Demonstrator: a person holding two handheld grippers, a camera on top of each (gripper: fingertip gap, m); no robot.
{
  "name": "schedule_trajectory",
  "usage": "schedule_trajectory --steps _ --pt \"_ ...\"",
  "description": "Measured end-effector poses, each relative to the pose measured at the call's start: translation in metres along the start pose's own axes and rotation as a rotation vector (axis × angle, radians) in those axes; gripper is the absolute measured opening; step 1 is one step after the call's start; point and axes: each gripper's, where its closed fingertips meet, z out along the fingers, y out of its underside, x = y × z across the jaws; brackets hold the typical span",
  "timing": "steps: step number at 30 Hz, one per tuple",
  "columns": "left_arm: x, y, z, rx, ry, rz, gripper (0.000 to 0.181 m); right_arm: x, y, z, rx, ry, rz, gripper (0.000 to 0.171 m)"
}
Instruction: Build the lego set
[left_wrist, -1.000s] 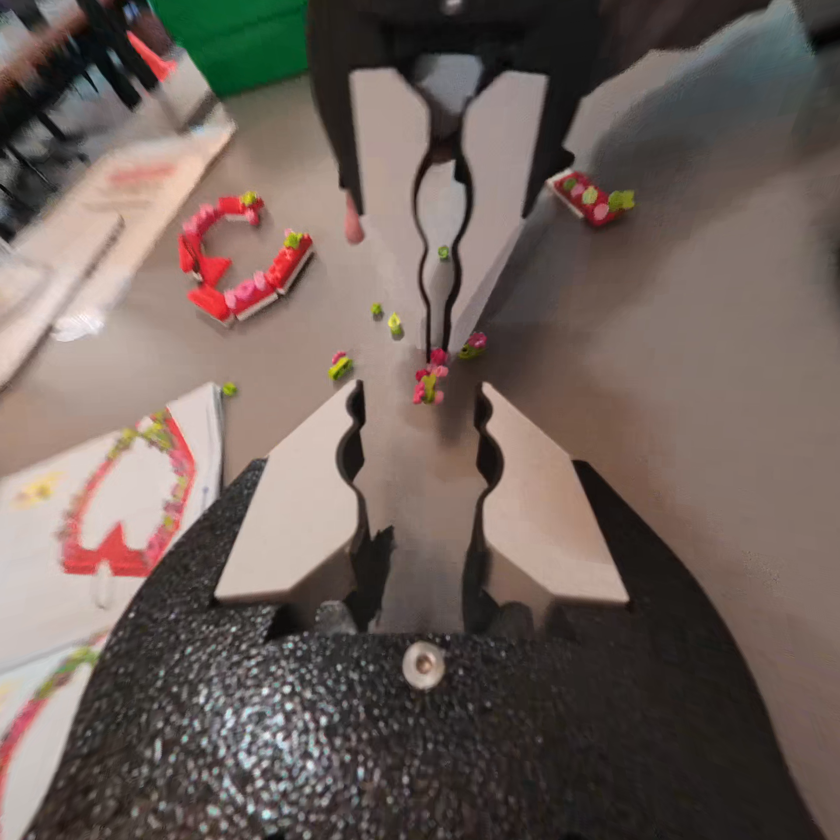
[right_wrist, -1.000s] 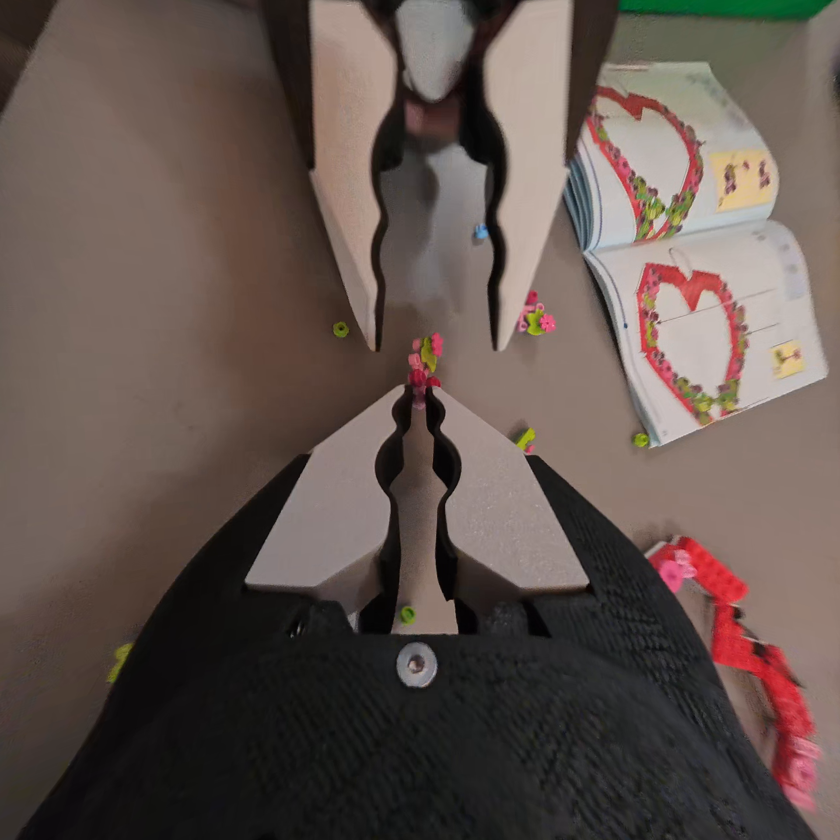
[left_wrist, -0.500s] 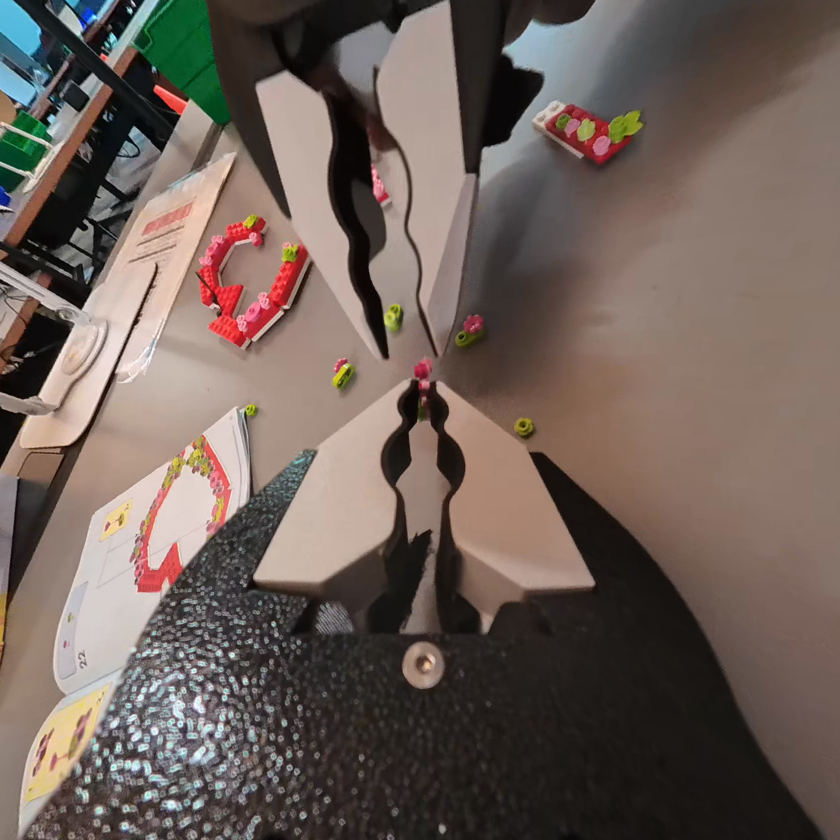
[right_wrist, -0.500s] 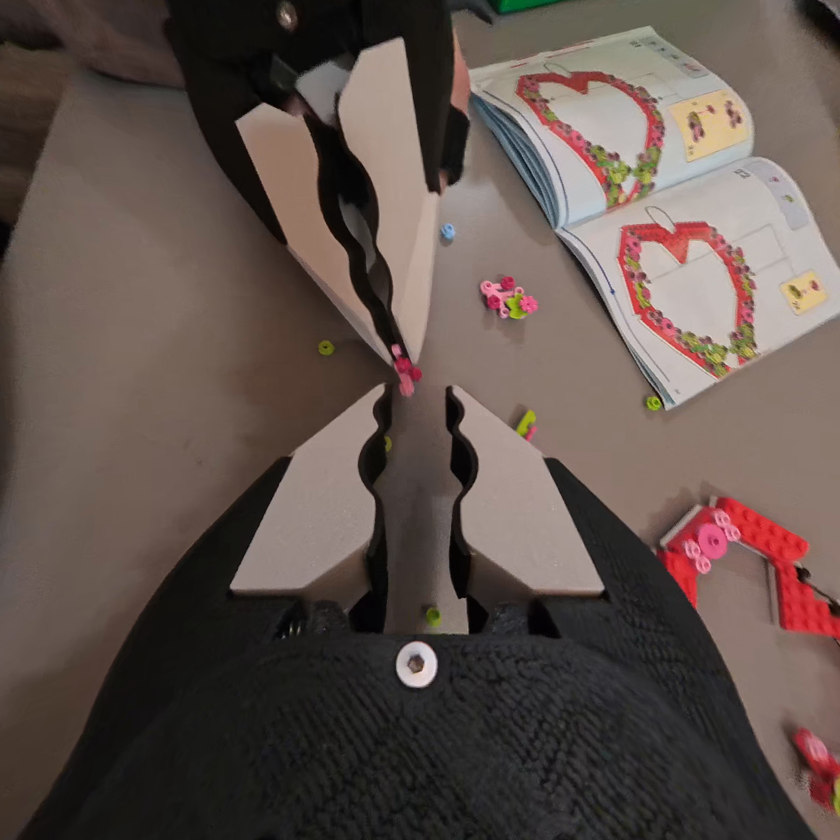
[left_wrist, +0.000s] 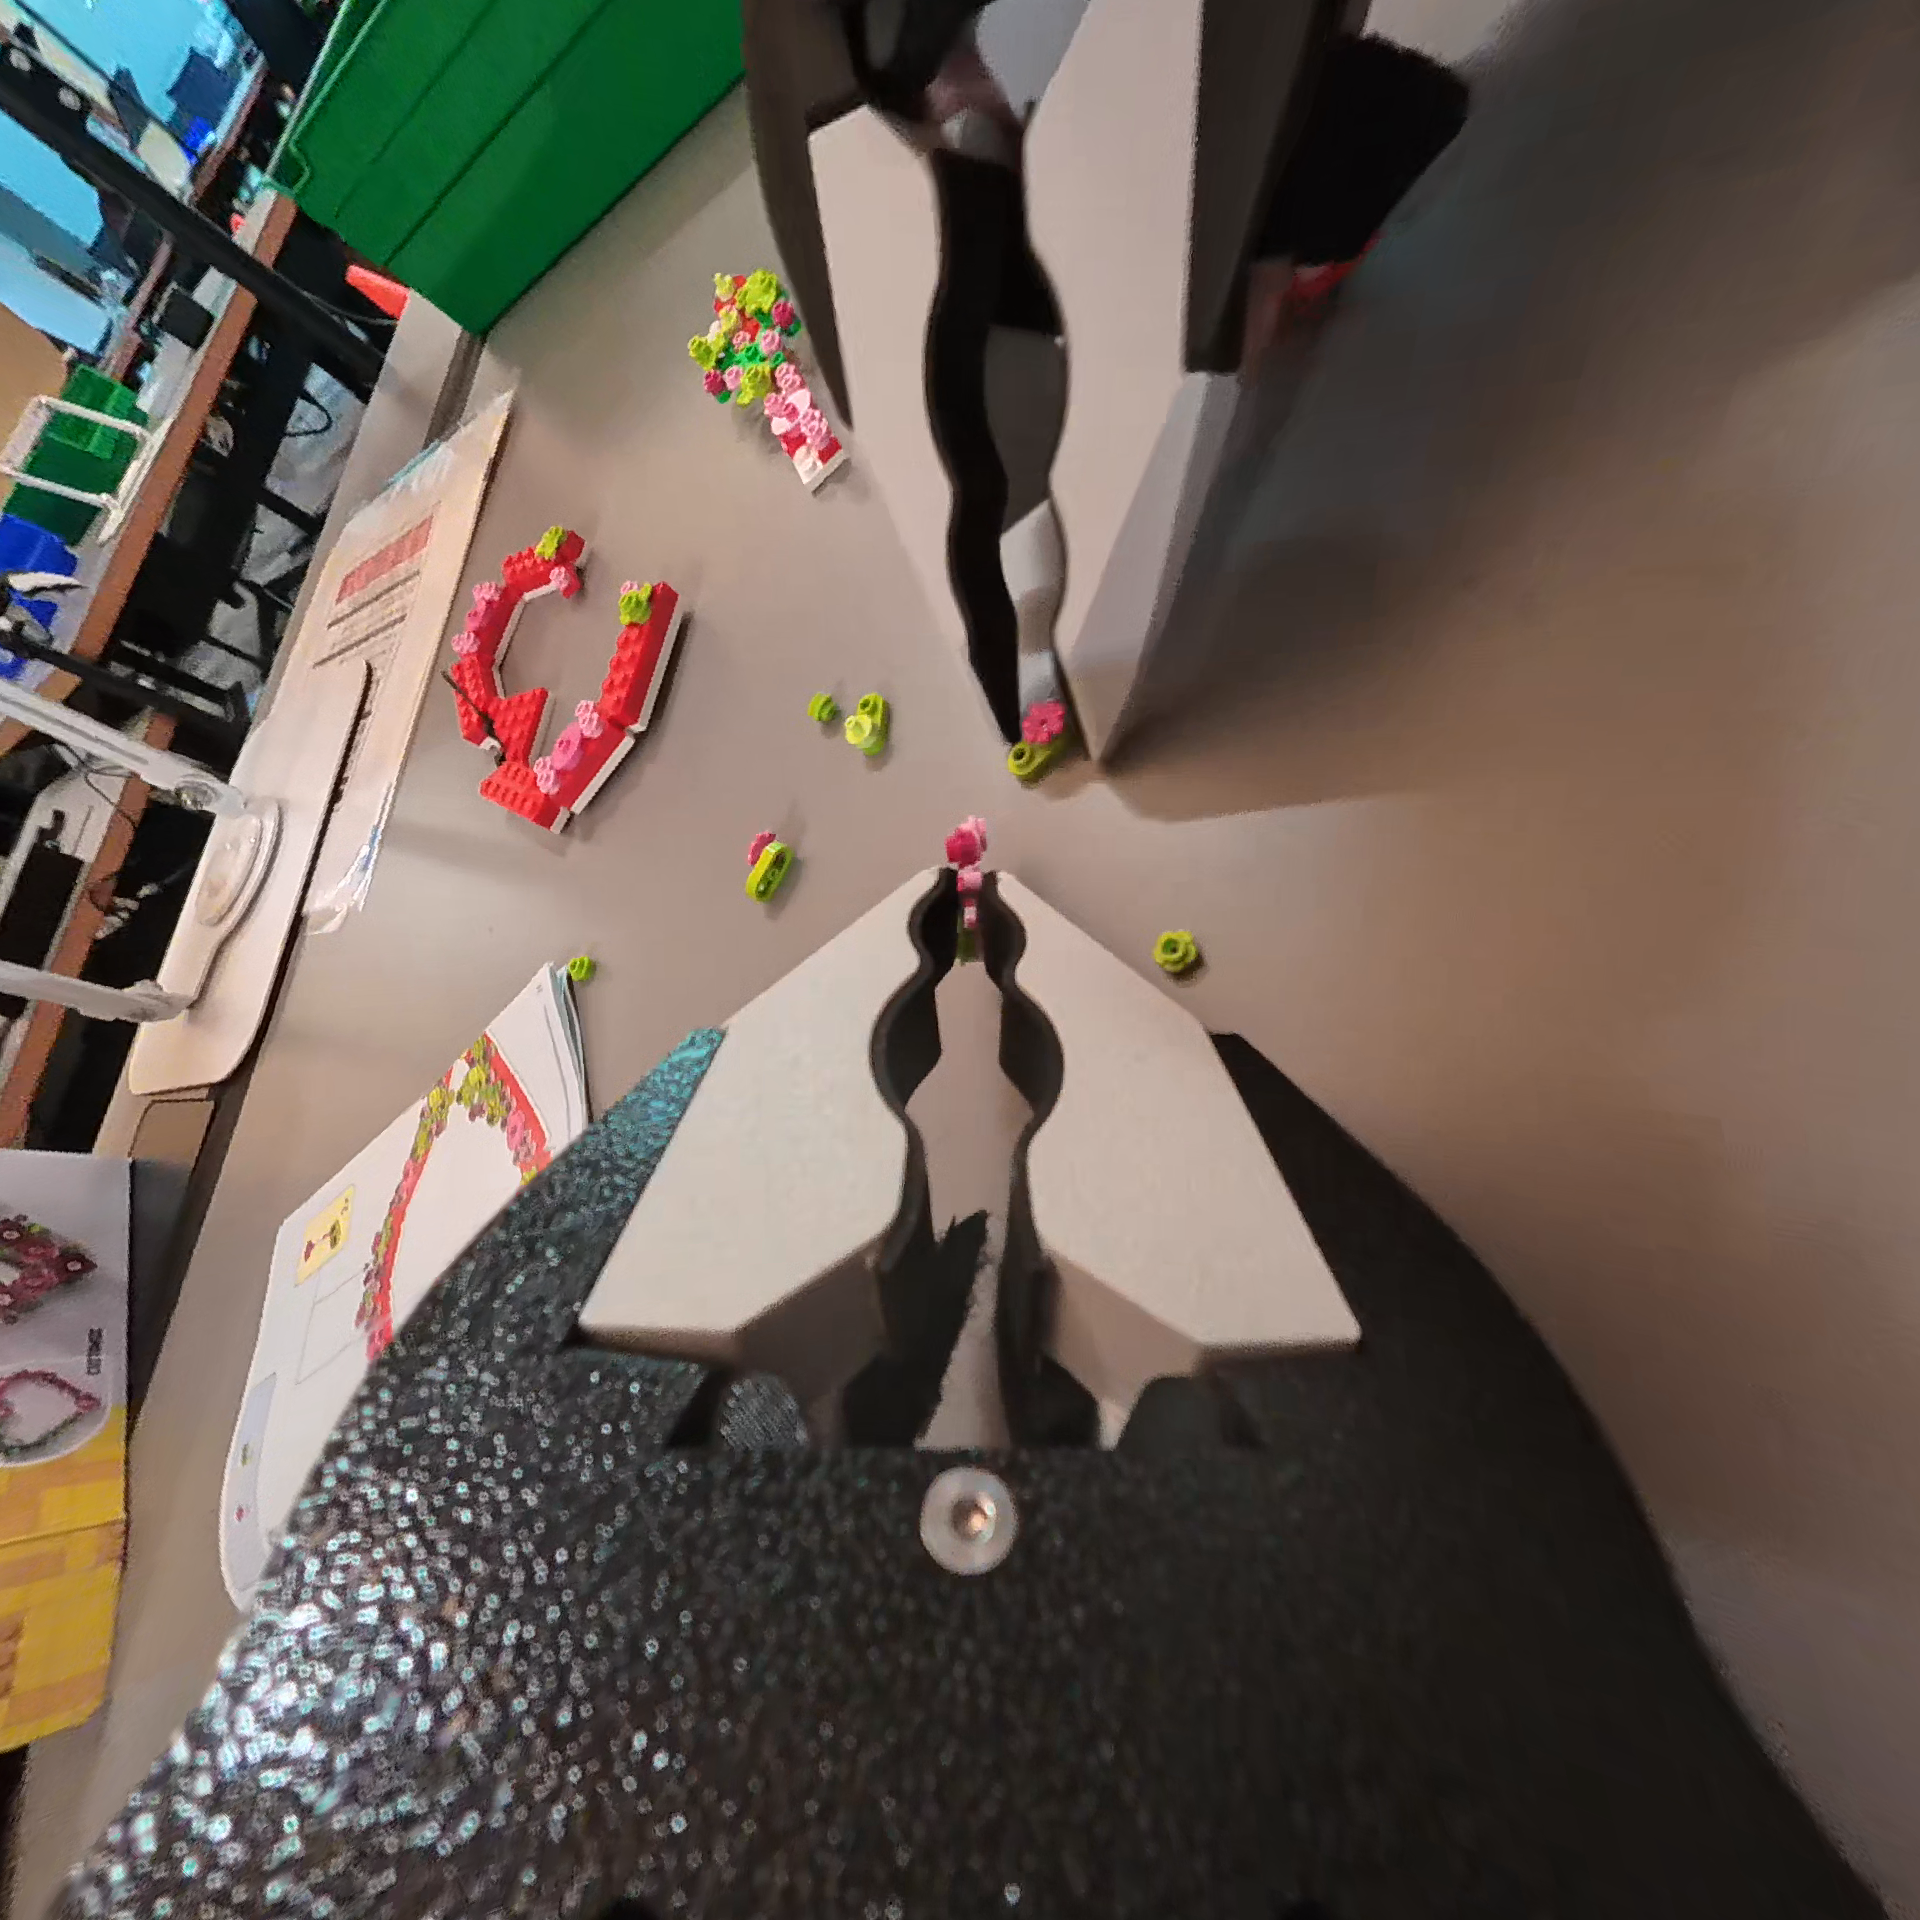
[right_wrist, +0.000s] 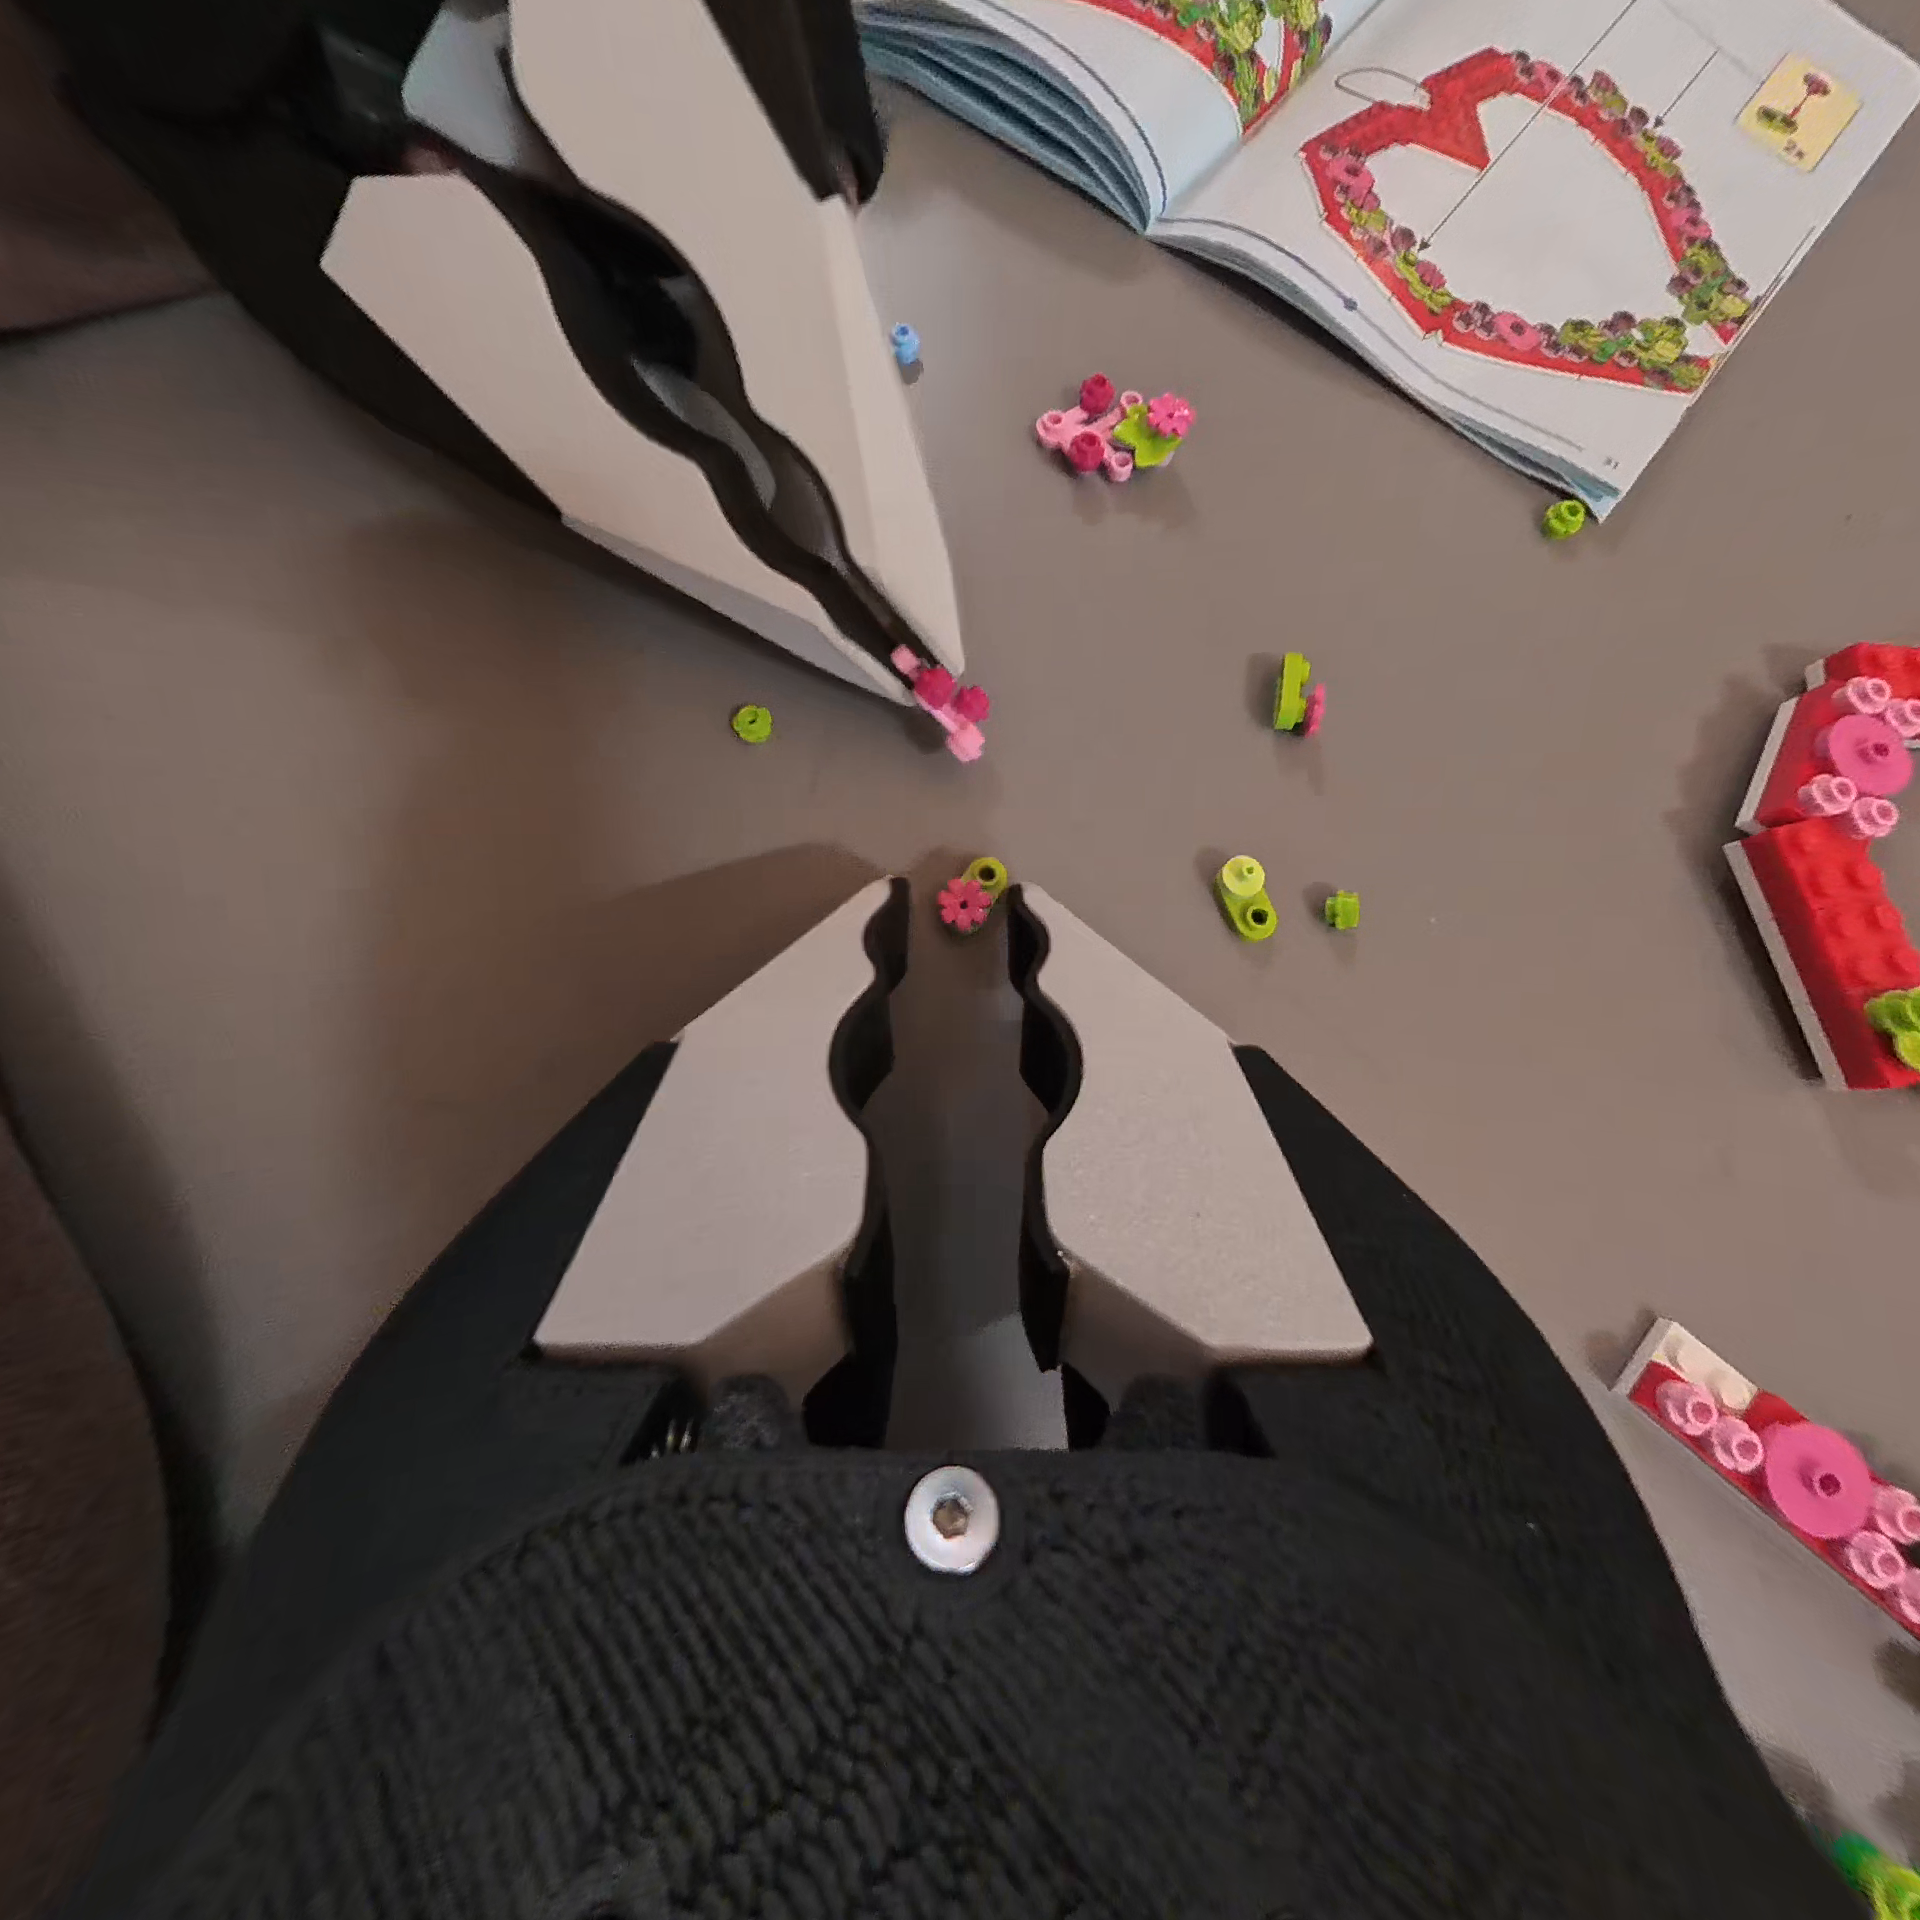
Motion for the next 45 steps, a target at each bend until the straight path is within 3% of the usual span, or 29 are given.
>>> schedule_trajectory --steps 5,9,14,45 --pt "0.005 -0.004 0.0 0.025 -0.007 0.115 0.002 0.003 -0.007 -0.002 0.063 -0.076 0.064 0.009" --pt "0.009 -0.008 0.0 0.044 -0.027 0.237 0.002 0.001 -0.024 -0.013 0.19 -0.328 0.286 0.008" --pt "0.011 -0.013 0.0 0.063 -0.059 0.334 0.002 -0.01 -0.025 -0.017 0.173 -0.54 0.377 0.008" --pt "0.022 -0.019 0.005 0.052 -0.102 0.56 0.002 -0.018 -0.003 -0.008 -0.114 -0.581 0.142 0.008"
